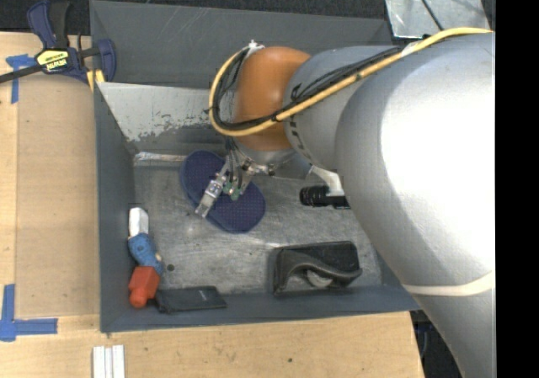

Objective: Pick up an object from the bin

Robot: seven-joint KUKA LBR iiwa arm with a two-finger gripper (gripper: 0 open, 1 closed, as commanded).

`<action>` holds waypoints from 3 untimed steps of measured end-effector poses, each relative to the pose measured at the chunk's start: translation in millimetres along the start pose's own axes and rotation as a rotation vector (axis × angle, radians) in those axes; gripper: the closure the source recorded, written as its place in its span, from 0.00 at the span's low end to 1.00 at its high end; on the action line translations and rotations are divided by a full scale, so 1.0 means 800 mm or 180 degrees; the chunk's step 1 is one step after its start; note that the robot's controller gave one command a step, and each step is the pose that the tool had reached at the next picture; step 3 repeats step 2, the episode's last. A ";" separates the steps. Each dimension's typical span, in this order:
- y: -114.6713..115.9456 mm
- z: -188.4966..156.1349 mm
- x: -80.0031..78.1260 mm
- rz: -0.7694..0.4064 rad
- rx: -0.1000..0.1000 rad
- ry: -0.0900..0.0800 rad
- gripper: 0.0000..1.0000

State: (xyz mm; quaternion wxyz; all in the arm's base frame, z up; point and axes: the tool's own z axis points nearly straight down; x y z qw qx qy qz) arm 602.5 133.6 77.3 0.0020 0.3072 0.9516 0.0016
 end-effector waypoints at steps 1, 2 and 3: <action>0.002 -0.003 -0.001 -0.0004 -0.0011 -0.0010 1.00; 0.003 -0.071 -0.004 -0.0016 -0.0005 -0.0010 1.00; 0.003 -0.071 -0.004 -0.0016 -0.0005 -0.0010 1.00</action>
Offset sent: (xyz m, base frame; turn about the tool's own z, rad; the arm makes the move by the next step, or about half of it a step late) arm 0.0000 0.0000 0.0000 0.0000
